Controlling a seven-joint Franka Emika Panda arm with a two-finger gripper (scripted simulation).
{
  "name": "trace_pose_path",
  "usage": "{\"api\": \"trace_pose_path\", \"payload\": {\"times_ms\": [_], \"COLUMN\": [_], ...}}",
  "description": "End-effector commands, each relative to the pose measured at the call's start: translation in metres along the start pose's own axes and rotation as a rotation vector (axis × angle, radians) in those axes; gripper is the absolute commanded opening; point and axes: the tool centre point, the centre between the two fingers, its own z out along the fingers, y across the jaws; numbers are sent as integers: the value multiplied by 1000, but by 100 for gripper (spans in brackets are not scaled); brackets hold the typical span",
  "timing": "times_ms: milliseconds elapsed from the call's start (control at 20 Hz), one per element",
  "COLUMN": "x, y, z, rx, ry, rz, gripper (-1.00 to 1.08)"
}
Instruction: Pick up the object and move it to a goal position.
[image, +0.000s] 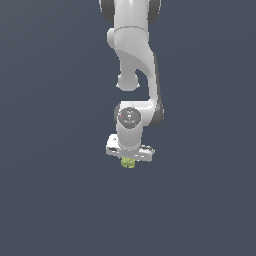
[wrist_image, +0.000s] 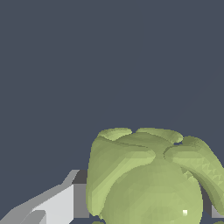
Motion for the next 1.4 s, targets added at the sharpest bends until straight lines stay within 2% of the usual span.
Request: {"api": "trace_pose_path", "payload": {"times_ms": [0, 250, 500, 700, 1100, 1350], "x": [0, -1, -4, -9, -19, -22], "y": [0, 4, 28, 61, 146, 179], "z": [0, 0, -2, -4, -8, -10], "rx": [0, 0, 0, 0, 0, 0], "ry": [0, 0, 0, 0, 0, 0], "rz": [0, 0, 0, 0, 0, 0], "gripper": [-100, -100, -100, -100, -100, -100]}}
